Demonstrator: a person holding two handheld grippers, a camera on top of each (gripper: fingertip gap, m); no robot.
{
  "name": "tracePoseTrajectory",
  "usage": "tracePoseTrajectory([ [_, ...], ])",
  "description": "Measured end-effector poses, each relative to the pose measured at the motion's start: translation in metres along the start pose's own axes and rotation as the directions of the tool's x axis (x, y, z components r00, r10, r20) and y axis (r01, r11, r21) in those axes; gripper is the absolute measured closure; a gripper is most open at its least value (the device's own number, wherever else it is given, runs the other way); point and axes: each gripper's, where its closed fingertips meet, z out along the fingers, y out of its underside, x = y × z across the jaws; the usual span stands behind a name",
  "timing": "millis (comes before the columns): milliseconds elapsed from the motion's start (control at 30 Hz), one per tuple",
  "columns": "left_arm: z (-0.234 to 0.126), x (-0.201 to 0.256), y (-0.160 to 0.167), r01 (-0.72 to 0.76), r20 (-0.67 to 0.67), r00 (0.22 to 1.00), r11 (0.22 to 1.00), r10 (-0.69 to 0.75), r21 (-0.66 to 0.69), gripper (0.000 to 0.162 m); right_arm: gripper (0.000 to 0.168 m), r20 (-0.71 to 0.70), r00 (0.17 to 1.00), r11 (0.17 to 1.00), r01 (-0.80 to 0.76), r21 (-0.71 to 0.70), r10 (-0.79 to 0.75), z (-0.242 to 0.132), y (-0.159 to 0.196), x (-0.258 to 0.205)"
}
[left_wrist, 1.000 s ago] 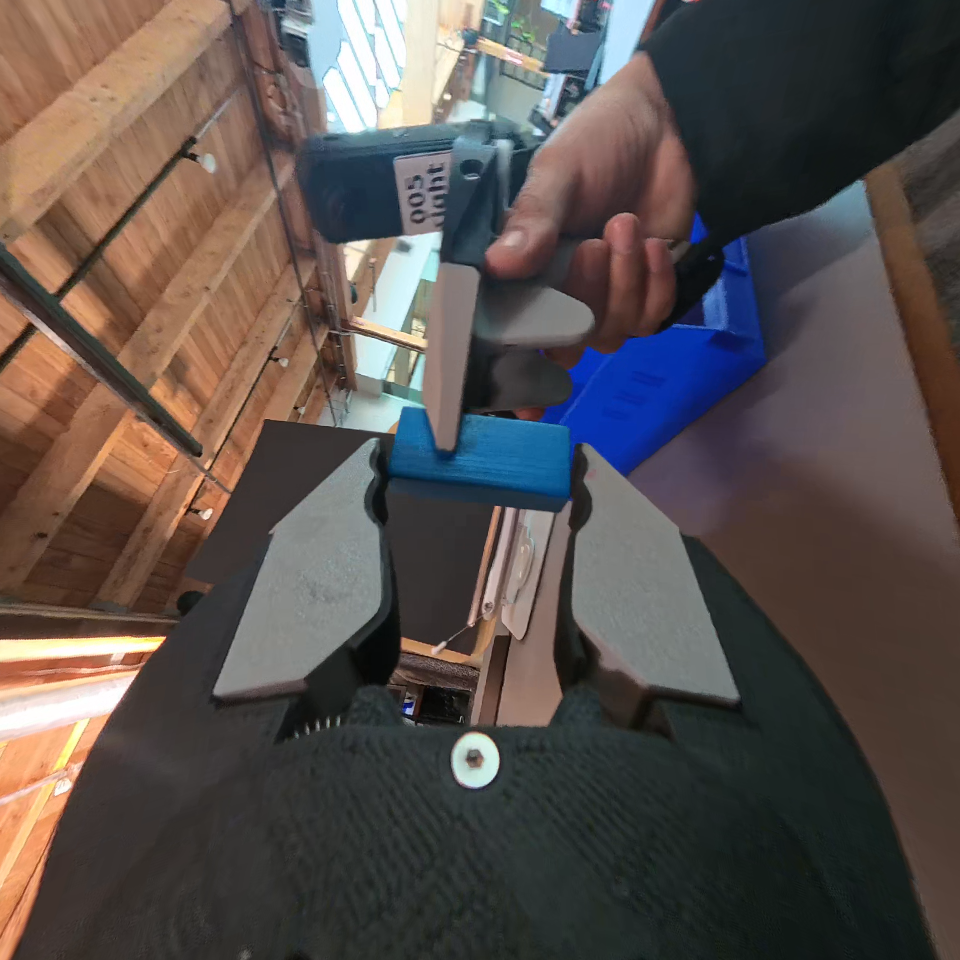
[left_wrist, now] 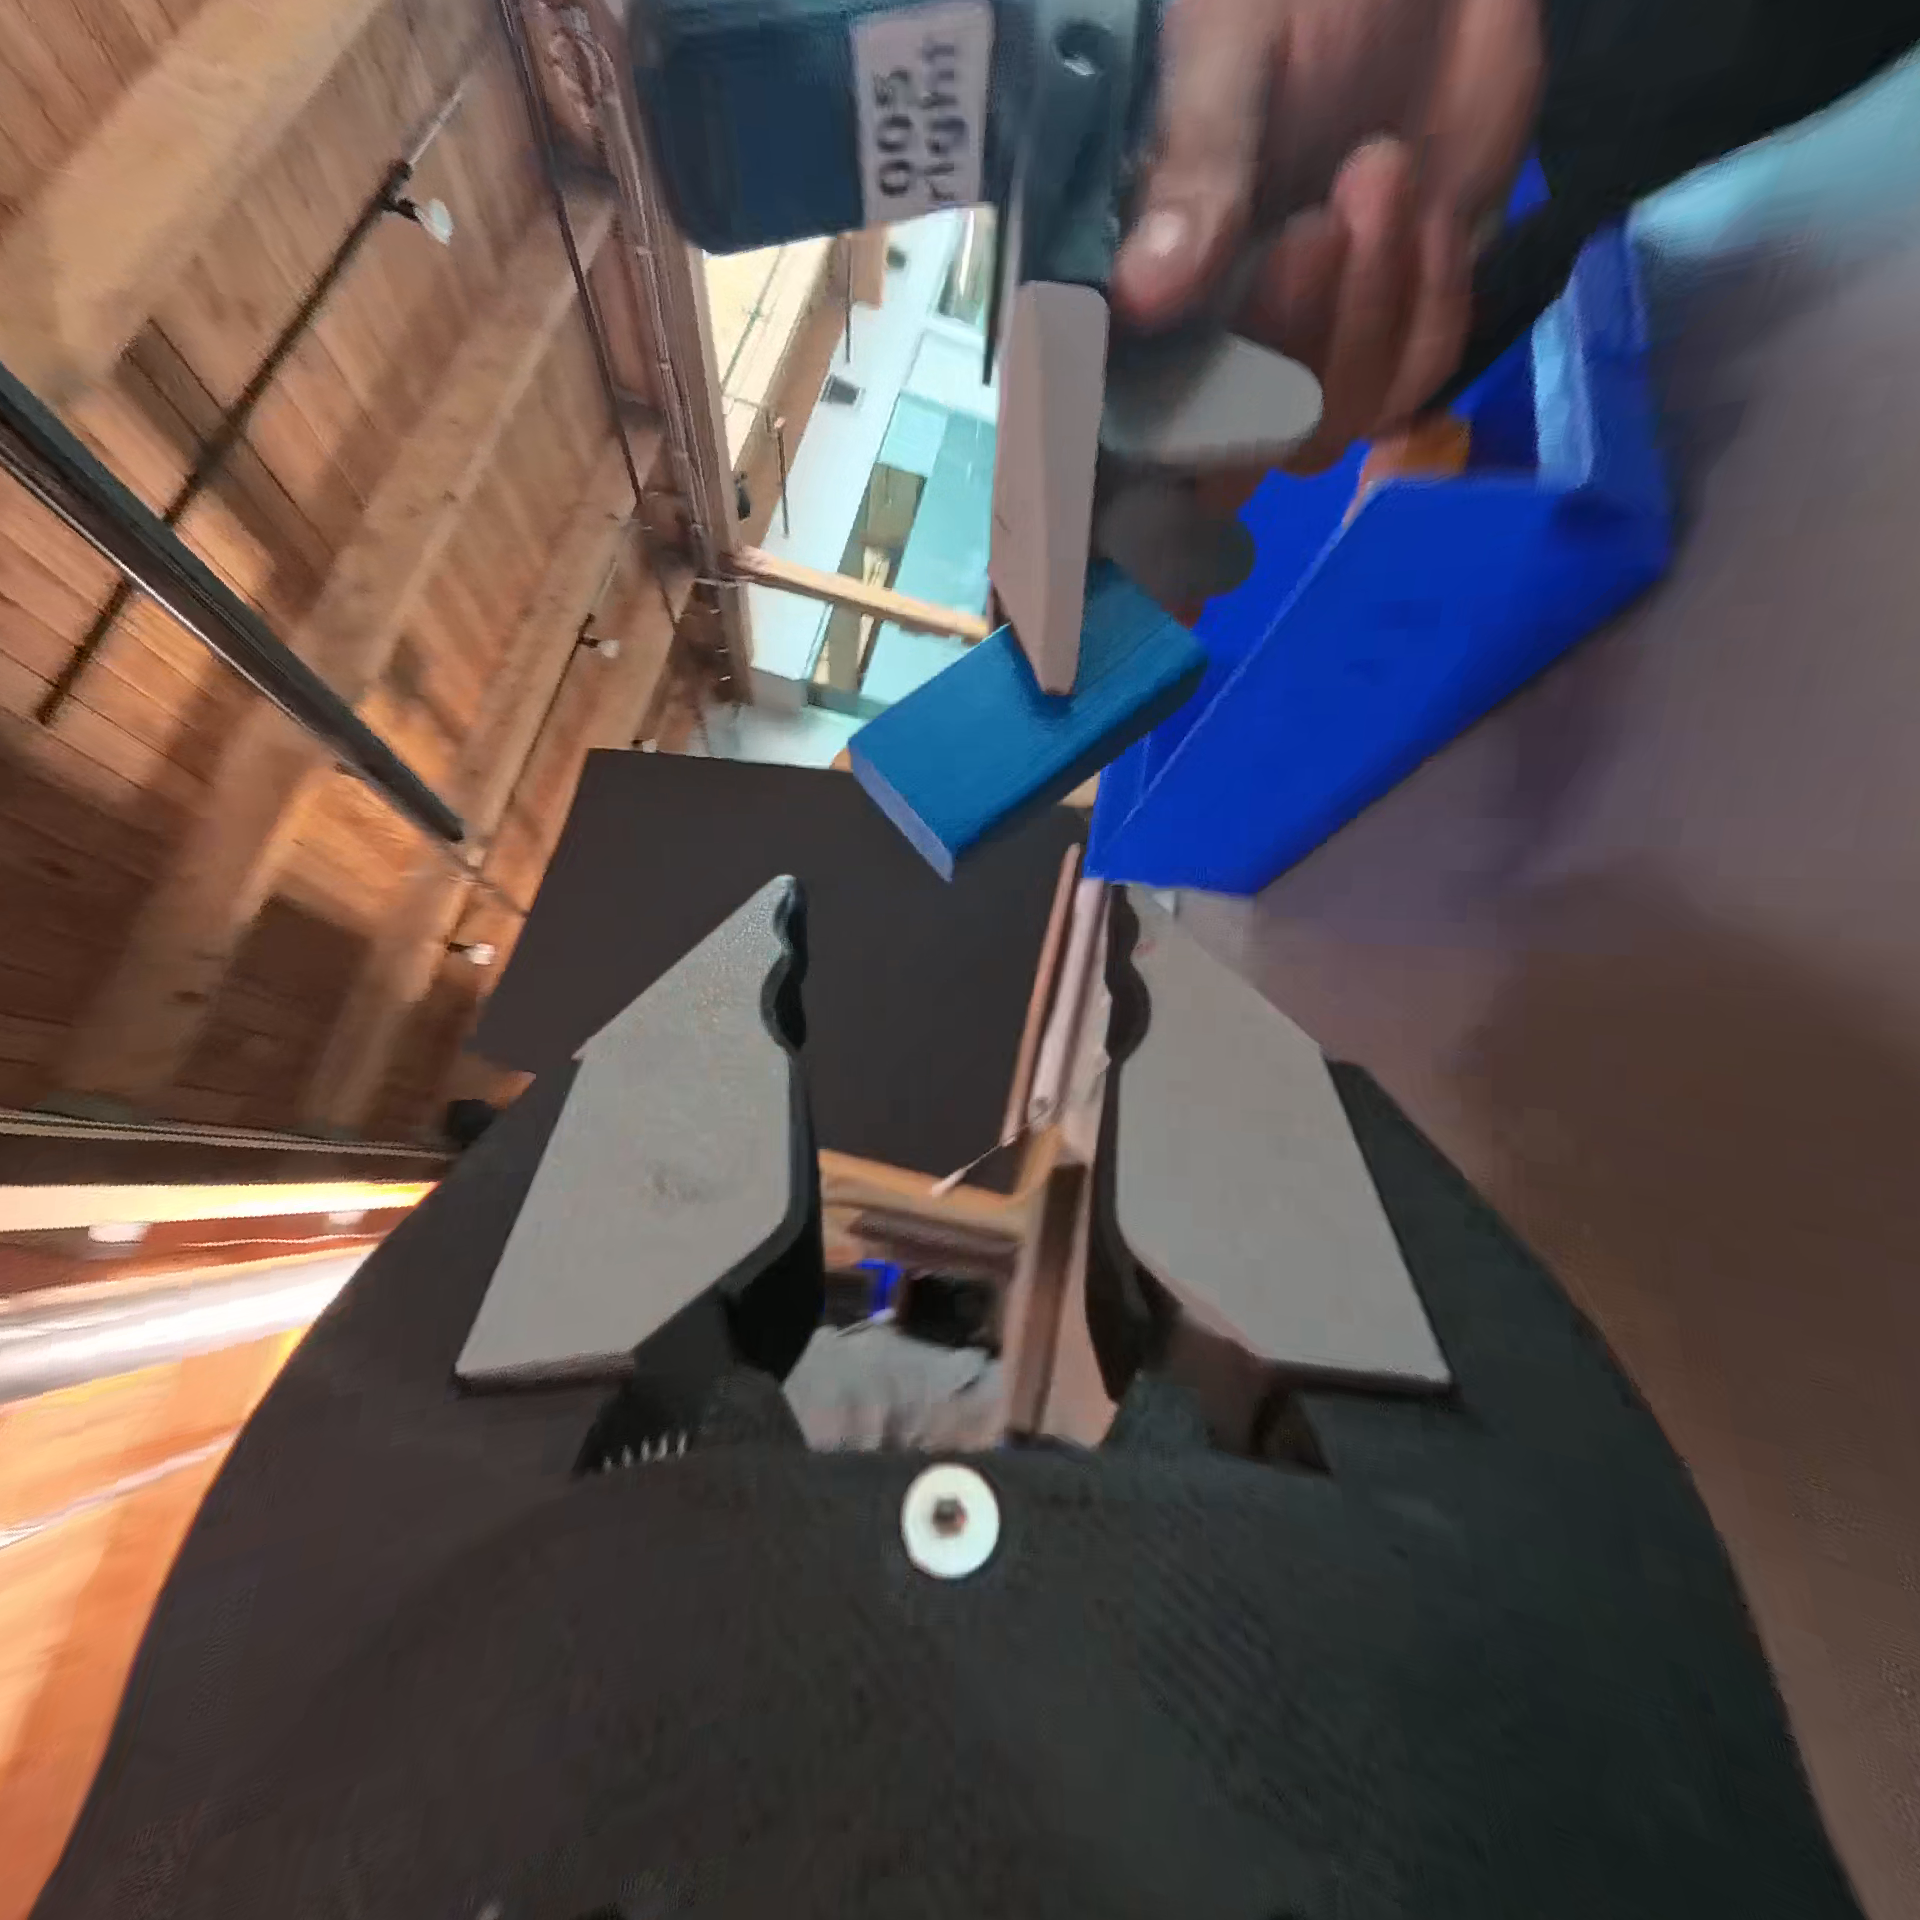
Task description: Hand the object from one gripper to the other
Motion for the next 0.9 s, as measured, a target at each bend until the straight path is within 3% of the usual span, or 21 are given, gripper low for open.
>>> tracePoseTrajectory([
  [267, 0.008, 0.026, -0.008, -0.239, -0.021, 0.971, 0.971, 0.238, -0.012, 0.108, 0.156, -0.038, 0.998, 0.990, -0.058, -0.130, 0.053, 0.013, 0.029, 0.016],
  [400, 0.019, 0.030, 0.002, -0.333, 0.013, 0.942, 0.941, 0.335, -0.065, 0.122, 0.156, -0.055, 0.998, 0.988, -0.029, -0.155, 0.021, 0.015, 0.031, 0.014],
  [600, 0.026, 0.008, 0.001, -0.167, 0.127, 0.976, 0.982, 0.178, -0.093, 0.123, 0.155, -0.165, 0.984, 0.996, 0.061, -0.058, -0.070, 0.007, 0.006, 0.021],
  [733, 0.025, -0.017, 0.001, 0.083, 0.223, 0.973, 0.994, -0.066, -0.068, 0.124, 0.150, -0.281, 0.947, 0.985, 0.171, 0.039, -0.153, -0.007, -0.020, 0.024],
  [900, 0.021, -0.033, 0.003, 0.350, 0.246, 0.909, 0.937, -0.337, -0.013, 0.124, 0.150, -0.350, 0.922, 0.967, 0.221, 0.130, -0.163, -0.019, -0.042, 0.020],
])
